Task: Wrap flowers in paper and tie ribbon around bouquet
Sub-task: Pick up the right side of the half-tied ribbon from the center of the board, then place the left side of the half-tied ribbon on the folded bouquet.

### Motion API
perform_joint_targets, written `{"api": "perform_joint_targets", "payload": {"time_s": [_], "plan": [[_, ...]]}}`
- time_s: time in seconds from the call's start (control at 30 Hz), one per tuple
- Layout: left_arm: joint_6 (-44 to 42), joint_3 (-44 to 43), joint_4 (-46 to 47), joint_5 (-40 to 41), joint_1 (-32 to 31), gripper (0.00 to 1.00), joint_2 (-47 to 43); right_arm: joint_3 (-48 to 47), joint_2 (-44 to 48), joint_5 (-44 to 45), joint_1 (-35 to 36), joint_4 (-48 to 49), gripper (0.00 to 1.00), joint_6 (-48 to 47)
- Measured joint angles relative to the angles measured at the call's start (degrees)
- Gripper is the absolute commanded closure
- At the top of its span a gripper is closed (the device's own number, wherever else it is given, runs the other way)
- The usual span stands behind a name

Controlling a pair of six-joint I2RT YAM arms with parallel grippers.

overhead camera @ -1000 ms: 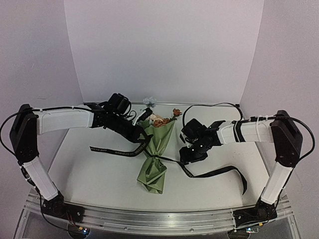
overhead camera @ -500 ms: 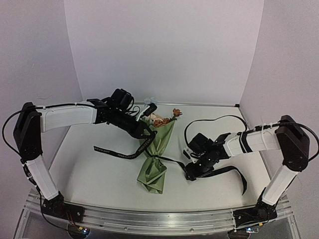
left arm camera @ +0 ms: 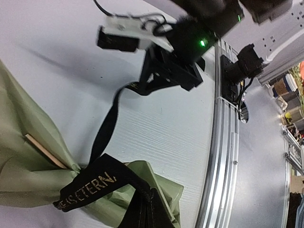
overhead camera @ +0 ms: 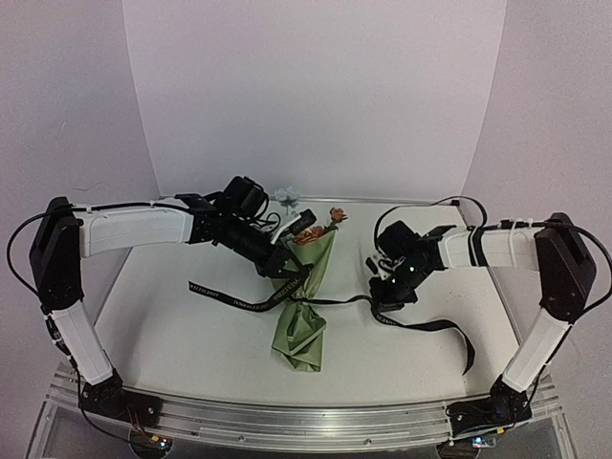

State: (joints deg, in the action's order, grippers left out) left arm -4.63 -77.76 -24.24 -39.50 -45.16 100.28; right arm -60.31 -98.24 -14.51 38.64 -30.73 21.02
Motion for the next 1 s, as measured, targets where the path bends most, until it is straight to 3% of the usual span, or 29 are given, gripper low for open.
{"api": "perform_joint_targets", "payload": {"time_s": [0.17, 0.37, 0.67, 1.0], "plan": [[-4.4, -0.2, 0.2, 0.4, -4.1, 0.97, 2.2, -14.1, -3.5, -5.4, -2.2, -5.0, 1.0, 1.5], [-10.6, -1.5, -0.2, 2.6, -8.1, 0.98, 6.1, -23.8, -6.6, -11.6, -3.1, -9.7, 1.0, 5.1], [-16.8, -9.5, -0.1, 5.2, -9.7, 0.99, 13.0, -29.5, -8.1, -15.6, -3.3, -15.3, 1.0, 8.7], [-18.1, -12.1, 1.8, 6.6, -9.8, 0.94, 15.5, -32.0, -8.8, -14.2, -4.2, -20.9, 1.0, 9.0]]}}
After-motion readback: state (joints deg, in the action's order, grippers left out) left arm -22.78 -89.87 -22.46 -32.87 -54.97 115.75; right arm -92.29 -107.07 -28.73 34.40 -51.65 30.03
